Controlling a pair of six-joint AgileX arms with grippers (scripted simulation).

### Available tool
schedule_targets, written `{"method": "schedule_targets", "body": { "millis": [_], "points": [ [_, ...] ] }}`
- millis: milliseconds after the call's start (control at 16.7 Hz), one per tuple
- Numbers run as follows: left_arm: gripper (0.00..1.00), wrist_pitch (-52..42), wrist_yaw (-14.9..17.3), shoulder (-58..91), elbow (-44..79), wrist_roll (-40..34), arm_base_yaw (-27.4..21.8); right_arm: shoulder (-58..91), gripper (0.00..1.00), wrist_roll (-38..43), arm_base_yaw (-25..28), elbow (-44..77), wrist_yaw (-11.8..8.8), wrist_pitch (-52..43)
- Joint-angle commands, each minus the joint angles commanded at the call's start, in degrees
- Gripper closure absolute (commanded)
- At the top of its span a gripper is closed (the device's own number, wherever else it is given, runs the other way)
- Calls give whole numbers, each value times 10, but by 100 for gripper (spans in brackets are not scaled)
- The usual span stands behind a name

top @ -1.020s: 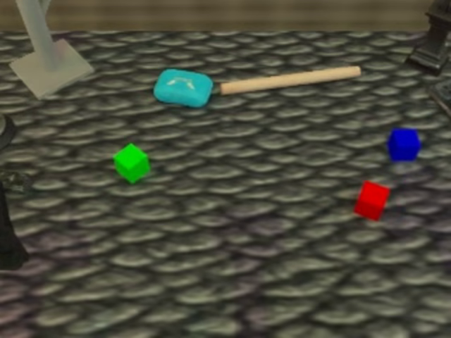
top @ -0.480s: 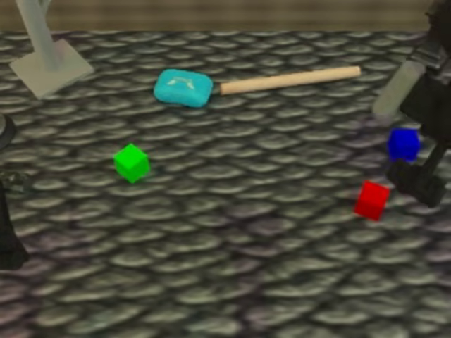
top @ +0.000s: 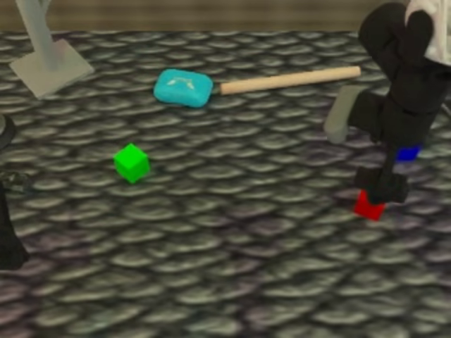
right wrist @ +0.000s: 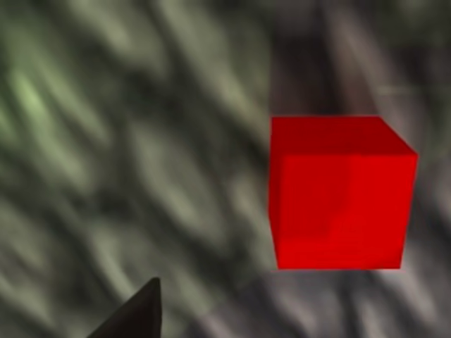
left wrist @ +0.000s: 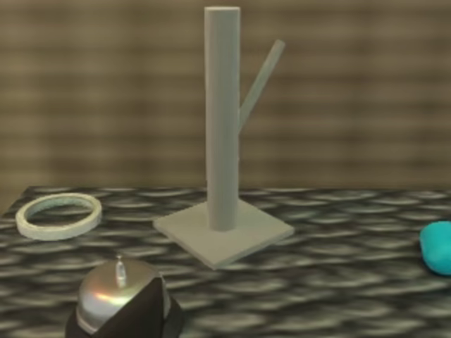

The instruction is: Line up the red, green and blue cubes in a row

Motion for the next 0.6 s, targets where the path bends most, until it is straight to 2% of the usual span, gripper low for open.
{"method": "schedule_targets", "body": {
  "millis": [360,600],
  "points": [
    [0,0,0,0,0,0,0,2,0,-1,-2,-1,0,2],
    [0,0,0,0,0,0,0,31,0,-1,0,-39,0,68]
  ]
}}
